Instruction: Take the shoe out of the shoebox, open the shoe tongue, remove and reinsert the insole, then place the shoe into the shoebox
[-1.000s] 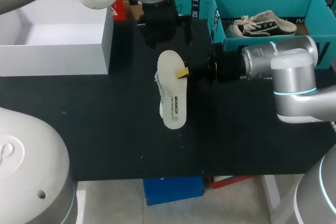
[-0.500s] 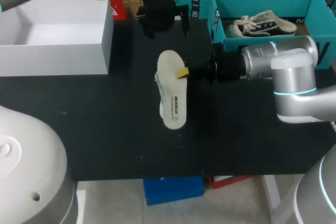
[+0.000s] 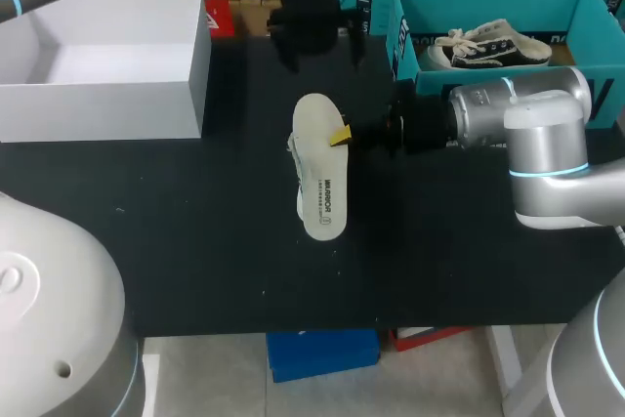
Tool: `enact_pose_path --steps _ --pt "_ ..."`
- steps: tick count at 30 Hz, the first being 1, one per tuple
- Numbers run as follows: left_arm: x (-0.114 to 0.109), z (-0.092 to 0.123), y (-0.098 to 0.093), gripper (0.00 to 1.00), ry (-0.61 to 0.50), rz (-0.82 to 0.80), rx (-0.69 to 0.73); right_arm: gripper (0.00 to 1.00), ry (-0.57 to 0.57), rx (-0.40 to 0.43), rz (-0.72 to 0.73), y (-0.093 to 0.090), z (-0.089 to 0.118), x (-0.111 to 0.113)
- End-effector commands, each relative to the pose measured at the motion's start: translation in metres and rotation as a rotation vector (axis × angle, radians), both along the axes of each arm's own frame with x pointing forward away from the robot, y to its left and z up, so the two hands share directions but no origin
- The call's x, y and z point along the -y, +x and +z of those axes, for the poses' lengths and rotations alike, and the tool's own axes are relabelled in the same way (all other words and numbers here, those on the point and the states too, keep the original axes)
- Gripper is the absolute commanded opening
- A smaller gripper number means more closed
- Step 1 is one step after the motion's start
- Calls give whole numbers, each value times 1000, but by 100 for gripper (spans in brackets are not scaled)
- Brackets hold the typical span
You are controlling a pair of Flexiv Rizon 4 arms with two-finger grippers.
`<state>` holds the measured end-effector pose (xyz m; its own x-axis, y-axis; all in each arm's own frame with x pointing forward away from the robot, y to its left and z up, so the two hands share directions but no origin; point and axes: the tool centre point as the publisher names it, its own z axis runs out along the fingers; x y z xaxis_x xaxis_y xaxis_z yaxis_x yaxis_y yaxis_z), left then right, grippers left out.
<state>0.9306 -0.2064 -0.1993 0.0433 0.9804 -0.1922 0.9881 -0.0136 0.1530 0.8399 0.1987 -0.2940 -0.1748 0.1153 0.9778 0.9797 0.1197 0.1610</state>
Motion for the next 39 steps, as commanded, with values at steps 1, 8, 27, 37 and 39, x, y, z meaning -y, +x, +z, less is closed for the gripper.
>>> enact_pose_path --steps 1,8,27,37,39 --pt "-2 2 -20 100 -4 1 18 0 -1 0 1 1 -1 -1" --pt "1 0 -55 100 -12 -12 13 0 -1 0 1 1 -1 -1" --pt "0 -15 -140 100 -44 -36 -14 0 -1 0 1 1 -1 -1" --pt "-11 -26 -171 100 -67 -33 -34 0 -1 0 1 1 -1 -1" --pt "-15 -26 -176 100 -76 -29 -32 0 -1 0 1 1 -1 -1"
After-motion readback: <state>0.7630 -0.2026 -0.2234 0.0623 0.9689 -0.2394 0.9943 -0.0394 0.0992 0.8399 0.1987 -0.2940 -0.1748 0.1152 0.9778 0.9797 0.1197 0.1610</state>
